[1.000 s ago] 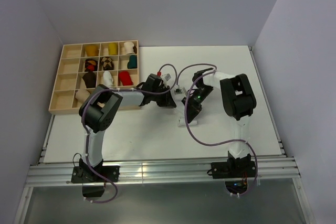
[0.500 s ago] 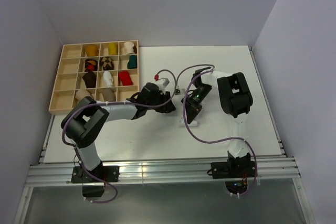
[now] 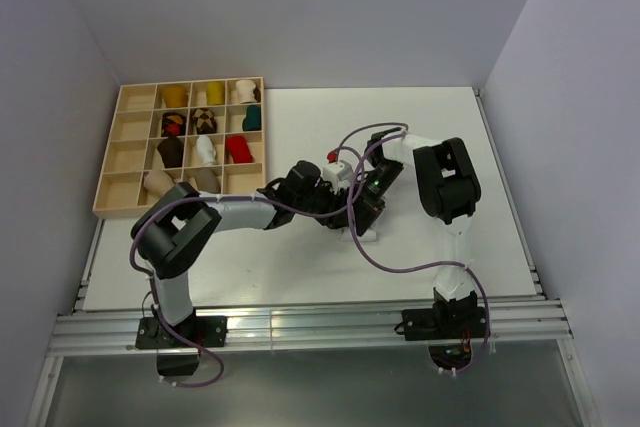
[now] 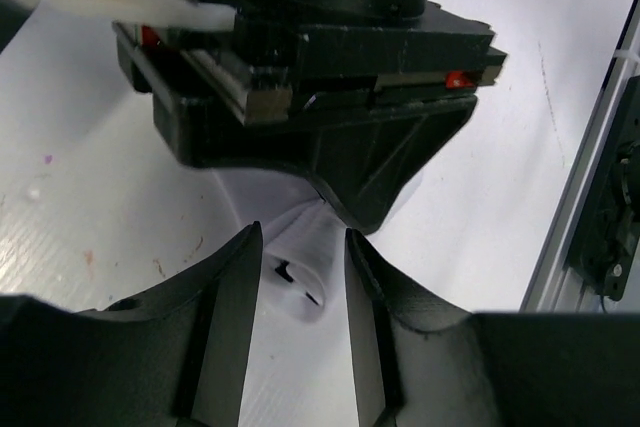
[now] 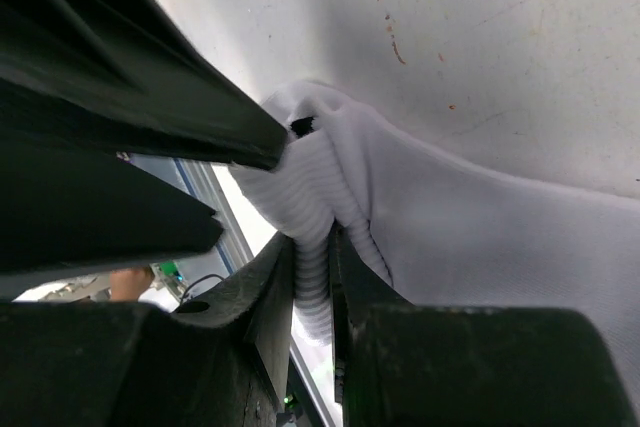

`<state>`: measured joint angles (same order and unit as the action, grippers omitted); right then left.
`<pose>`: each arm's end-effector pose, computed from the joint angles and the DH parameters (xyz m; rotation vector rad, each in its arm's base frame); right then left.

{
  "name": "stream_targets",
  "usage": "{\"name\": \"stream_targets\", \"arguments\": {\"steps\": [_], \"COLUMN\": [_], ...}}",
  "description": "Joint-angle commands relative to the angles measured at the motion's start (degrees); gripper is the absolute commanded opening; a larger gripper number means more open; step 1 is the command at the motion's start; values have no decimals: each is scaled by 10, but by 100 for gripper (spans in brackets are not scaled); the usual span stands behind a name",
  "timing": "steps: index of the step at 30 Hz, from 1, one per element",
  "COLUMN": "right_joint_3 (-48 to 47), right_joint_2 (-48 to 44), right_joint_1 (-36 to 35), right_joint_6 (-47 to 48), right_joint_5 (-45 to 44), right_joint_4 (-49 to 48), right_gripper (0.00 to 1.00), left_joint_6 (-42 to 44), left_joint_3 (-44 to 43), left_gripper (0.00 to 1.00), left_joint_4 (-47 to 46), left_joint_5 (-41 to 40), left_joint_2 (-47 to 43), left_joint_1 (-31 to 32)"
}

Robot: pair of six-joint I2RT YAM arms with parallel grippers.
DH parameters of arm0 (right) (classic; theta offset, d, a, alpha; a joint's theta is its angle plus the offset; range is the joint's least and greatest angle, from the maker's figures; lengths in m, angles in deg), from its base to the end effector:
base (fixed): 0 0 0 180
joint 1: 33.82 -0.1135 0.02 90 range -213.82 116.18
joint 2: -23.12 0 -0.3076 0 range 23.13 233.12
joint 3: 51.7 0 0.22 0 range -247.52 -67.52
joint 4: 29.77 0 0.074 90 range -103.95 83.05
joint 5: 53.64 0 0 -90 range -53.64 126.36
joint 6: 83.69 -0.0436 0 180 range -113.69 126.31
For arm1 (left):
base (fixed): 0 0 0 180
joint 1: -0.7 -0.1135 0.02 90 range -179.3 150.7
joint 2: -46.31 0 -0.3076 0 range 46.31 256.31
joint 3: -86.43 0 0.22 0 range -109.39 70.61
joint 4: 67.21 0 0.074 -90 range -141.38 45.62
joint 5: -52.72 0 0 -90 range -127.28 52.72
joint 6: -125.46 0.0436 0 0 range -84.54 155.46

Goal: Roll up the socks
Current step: Roll the sock at the center of the board.

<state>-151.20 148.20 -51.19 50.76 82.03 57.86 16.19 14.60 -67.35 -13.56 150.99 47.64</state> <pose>0.3286 0.1355 0.1742 1.1789 -2.4206 -1.2271 0.2457 -0.2886 0.2302 0.8013 2.1571 -1.0842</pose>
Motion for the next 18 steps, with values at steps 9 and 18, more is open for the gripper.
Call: {"name": "stream_targets", "arguments": {"steps": [9, 18], "right_joint_3": [2, 32], "right_joint_2": [0, -37], "right_joint_1": [3, 4], "right_joint_6": [6, -23], "right_joint_5": [-73, -94], "right_joint_4": [-45, -100], "right_gripper": [18, 31], "left_joint_6": [40, 16], "left_joint_3": [-57, -94], "left_gripper": [42, 6], "left_joint_4": [15, 70], "left_joint_5": [69, 81], "left_joint_2": [59, 97], "left_joint_1": [0, 1]}}
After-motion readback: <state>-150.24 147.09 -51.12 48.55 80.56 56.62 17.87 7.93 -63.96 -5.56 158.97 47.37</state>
